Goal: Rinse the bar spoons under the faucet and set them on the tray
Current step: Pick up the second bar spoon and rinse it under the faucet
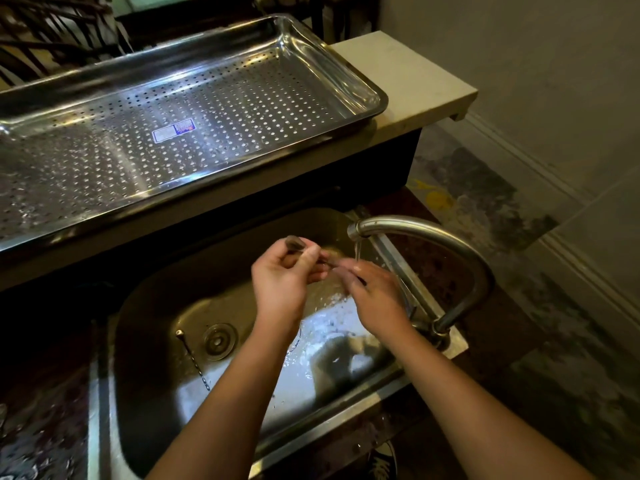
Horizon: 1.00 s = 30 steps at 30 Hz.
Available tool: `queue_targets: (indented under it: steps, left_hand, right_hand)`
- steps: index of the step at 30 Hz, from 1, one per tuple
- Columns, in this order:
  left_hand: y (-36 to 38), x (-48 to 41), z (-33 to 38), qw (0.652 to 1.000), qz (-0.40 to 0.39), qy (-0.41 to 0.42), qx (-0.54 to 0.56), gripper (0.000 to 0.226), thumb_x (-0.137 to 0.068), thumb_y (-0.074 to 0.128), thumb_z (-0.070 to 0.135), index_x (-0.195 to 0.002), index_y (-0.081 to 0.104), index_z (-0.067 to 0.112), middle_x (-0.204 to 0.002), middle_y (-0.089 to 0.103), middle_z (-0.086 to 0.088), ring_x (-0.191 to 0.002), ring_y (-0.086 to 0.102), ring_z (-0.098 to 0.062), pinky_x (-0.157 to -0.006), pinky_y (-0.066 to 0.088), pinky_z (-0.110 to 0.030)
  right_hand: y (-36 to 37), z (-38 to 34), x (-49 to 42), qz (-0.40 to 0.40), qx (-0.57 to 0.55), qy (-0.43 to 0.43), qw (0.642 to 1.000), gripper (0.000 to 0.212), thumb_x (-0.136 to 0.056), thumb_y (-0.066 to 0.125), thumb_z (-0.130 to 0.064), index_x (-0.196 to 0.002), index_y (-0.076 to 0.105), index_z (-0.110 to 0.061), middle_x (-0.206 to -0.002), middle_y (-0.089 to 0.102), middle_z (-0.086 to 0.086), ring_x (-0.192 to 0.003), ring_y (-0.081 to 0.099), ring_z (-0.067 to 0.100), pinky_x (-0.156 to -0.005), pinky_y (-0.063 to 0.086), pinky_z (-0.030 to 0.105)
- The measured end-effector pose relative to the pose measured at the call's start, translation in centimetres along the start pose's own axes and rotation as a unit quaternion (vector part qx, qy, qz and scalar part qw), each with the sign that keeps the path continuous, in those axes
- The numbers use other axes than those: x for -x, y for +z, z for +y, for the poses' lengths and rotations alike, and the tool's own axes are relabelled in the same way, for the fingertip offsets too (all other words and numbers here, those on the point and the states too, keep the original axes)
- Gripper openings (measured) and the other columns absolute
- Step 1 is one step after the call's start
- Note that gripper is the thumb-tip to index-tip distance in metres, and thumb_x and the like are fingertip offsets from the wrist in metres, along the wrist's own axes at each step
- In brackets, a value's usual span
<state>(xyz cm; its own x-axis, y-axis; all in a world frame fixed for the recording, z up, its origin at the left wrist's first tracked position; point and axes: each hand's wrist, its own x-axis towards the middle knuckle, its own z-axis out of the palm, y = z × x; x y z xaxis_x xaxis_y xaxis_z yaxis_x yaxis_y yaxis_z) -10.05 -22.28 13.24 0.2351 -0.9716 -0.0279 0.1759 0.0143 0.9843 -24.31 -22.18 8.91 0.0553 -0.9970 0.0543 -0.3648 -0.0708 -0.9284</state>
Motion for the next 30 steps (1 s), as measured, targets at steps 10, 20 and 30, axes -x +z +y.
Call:
queue_targets:
  steps: [10,20,30]
  left_hand:
    - [-1.2,0.2,-0.2,0.994,0.026,-0.081,0.070,0.006,-0.092,0.056,0.003,-0.096,0.060,0.003,-0.086,0.071,-0.021,-0.084,0.070,-0.036,-0.067,0.061,-0.036]
    - [-5.7,-1.9,1.0,0.961,0.173,-0.118,0.179,0.004,-0.096,0.051,0.004,-0.095,0.055,0.004,-0.093,0.066,-0.020,-0.086,0.072,-0.031,-0.077,0.060,-0.042]
    - [-7.1,-0.6,-1.8,0.904,0.215,-0.226,0.291,0.007,-0.097,0.047,0.005,-0.097,0.054,0.005,-0.095,0.068,-0.016,-0.086,0.073,-0.027,-0.074,0.061,-0.039]
  right_hand:
    - [0.8,0.0,0.1,-0.081,0.088,-0.016,0.993,0.017,-0.100,0.050,-0.037,-0.104,0.066,-0.031,-0.084,0.063,-0.009,-0.078,0.059,0.013,-0.067,0.049,0.034]
    - [-0.3,0.3,-0.3,0.071,-0.118,0.144,0.980,0.014,-0.093,0.064,-0.020,-0.093,0.073,-0.031,-0.084,0.069,-0.003,-0.067,0.064,0.009,-0.054,0.055,0.027]
    - [-1.5,-1.1,-0.7,-0.006,-0.229,0.144,0.963,0.009,-0.089,0.070,-0.009,-0.086,0.073,-0.016,-0.072,0.075,0.005,-0.052,0.065,0.015,-0.047,0.053,0.024]
